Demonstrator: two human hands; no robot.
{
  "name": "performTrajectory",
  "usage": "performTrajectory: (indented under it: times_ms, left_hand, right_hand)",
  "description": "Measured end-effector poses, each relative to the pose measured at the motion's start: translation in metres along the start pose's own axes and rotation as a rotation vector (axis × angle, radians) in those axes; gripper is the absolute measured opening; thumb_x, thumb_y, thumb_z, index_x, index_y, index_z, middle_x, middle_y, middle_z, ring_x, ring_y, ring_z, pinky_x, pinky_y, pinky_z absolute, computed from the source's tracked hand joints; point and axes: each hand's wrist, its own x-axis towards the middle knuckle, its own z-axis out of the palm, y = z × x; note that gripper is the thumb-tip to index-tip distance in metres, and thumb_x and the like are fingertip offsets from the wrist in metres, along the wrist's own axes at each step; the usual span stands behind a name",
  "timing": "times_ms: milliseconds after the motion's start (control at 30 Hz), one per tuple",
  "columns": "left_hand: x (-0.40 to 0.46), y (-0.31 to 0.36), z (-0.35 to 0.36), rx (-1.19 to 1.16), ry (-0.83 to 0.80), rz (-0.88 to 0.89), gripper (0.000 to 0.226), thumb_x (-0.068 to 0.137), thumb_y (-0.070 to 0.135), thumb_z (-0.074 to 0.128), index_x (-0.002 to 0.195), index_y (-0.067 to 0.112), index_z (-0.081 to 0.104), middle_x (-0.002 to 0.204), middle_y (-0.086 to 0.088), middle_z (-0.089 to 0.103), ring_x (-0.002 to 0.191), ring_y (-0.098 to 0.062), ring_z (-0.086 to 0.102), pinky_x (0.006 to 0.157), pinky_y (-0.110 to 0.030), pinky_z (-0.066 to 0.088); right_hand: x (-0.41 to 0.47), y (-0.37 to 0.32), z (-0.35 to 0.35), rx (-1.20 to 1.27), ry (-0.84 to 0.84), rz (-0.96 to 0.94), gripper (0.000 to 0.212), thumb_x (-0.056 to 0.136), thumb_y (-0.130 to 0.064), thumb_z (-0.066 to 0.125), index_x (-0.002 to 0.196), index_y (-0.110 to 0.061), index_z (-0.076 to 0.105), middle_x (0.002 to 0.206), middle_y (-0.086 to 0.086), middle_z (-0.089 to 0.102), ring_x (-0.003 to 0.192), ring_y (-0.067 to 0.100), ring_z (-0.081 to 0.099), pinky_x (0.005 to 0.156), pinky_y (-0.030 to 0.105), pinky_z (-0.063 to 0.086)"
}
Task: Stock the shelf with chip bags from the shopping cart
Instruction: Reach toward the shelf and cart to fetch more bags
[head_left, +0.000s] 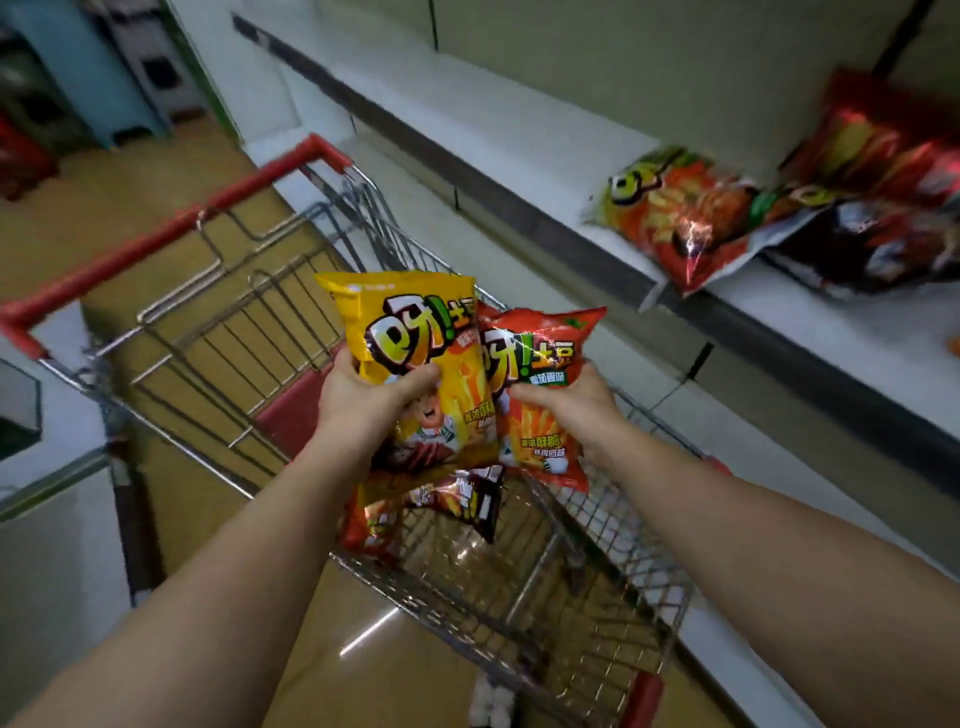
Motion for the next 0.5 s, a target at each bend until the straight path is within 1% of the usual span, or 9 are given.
performTrajectory:
  times_ms: [100,167,200,233,267,333,367,433,500]
  left_hand:
    - [-0.01,0.041,-0.008,-0.083,0.016,0.103,0.054,0.072,0.024,0.081,0.113,0.023,0.047,0.091,0.012,0.061,0.08,-0.008,0.061,0.073,-0.029,0.05]
    - [-0.015,0.068,-0.015,-0.113,0.034,0.173,0.054,0.072,0.023,0.081,0.113,0.025,0.046,0.089,0.015,0.059,0.078,-0.003,0.058,0.07,-0.025,0.046]
    - [-0.018,0.083,-0.018,-0.118,0.042,0.204,0.054,0.073,0.022,0.08,0.115,0.024,0.047,0.089,0.015,0.059,0.077,-0.001,0.057,0.068,-0.023,0.045]
    - [-0.021,0.097,-0.022,-0.126,0.052,0.237,0.054,0.073,0.022,0.08,0.117,0.021,0.048,0.092,0.013,0.06,0.077,-0.002,0.058,0.068,-0.023,0.046]
    - [-0.023,0.109,-0.026,-0.134,0.066,0.269,0.057,0.073,0.022,0.08,0.121,0.019,0.049,0.096,0.009,0.061,0.082,-0.007,0.06,0.073,-0.026,0.049]
    - [-0.028,0.134,-0.034,-0.135,0.102,0.319,0.066,0.072,0.026,0.081,0.128,0.017,0.048,0.109,0.003,0.061,0.098,-0.018,0.061,0.089,-0.036,0.049]
    - [-0.031,0.146,-0.038,-0.139,0.115,0.35,0.066,0.072,0.027,0.082,0.128,0.018,0.048,0.112,0.002,0.06,0.103,-0.02,0.059,0.092,-0.037,0.048]
    - [-0.033,0.17,-0.045,-0.148,0.116,0.421,0.06,0.073,0.028,0.08,0.123,0.022,0.048,0.11,0.003,0.059,0.101,-0.019,0.057,0.083,-0.031,0.047]
    - [-0.038,0.194,-0.05,-0.165,0.097,0.459,0.056,0.073,0.028,0.08,0.119,0.024,0.047,0.107,0.004,0.058,0.098,-0.02,0.058,0.08,-0.031,0.048]
  right_hand:
    - [-0.006,-0.045,-0.005,-0.013,-0.004,-0.091,0.07,0.06,-0.028,0.085,0.119,-0.016,0.05,0.11,0.002,0.065,0.099,0.023,0.062,0.092,0.043,0.05]
    - [-0.011,-0.077,-0.009,-0.033,-0.014,-0.16,0.072,0.058,-0.032,0.085,0.12,-0.017,0.052,0.11,0.002,0.066,0.1,0.024,0.063,0.093,0.046,0.049]
    - [-0.014,-0.094,-0.012,-0.033,-0.02,-0.198,0.069,0.06,-0.03,0.085,0.119,-0.017,0.053,0.11,0.003,0.066,0.1,0.024,0.063,0.093,0.047,0.049]
    - [-0.017,-0.111,-0.015,-0.03,-0.023,-0.235,0.064,0.063,-0.027,0.084,0.118,-0.016,0.053,0.11,0.003,0.066,0.101,0.024,0.062,0.093,0.046,0.049]
    - [-0.02,-0.127,-0.018,-0.024,-0.025,-0.276,0.06,0.065,-0.024,0.083,0.117,-0.016,0.054,0.109,0.003,0.066,0.101,0.023,0.062,0.093,0.046,0.049]
    - [-0.026,-0.158,-0.025,-0.013,-0.007,-0.35,0.061,0.064,-0.025,0.084,0.117,-0.016,0.054,0.108,0.002,0.066,0.099,0.023,0.063,0.092,0.045,0.05]
    - [-0.03,-0.172,-0.028,-0.007,0.007,-0.378,0.063,0.063,-0.027,0.084,0.117,-0.017,0.054,0.108,0.002,0.067,0.098,0.022,0.064,0.091,0.046,0.051]
    - [-0.036,-0.2,-0.037,0.007,0.031,-0.436,0.065,0.063,-0.03,0.084,0.118,-0.019,0.053,0.108,0.001,0.066,0.098,0.022,0.064,0.091,0.047,0.05]
    - [-0.045,-0.226,-0.047,0.017,0.074,-0.488,0.065,0.063,-0.031,0.083,0.119,-0.019,0.053,0.11,0.001,0.066,0.099,0.023,0.063,0.091,0.046,0.05]
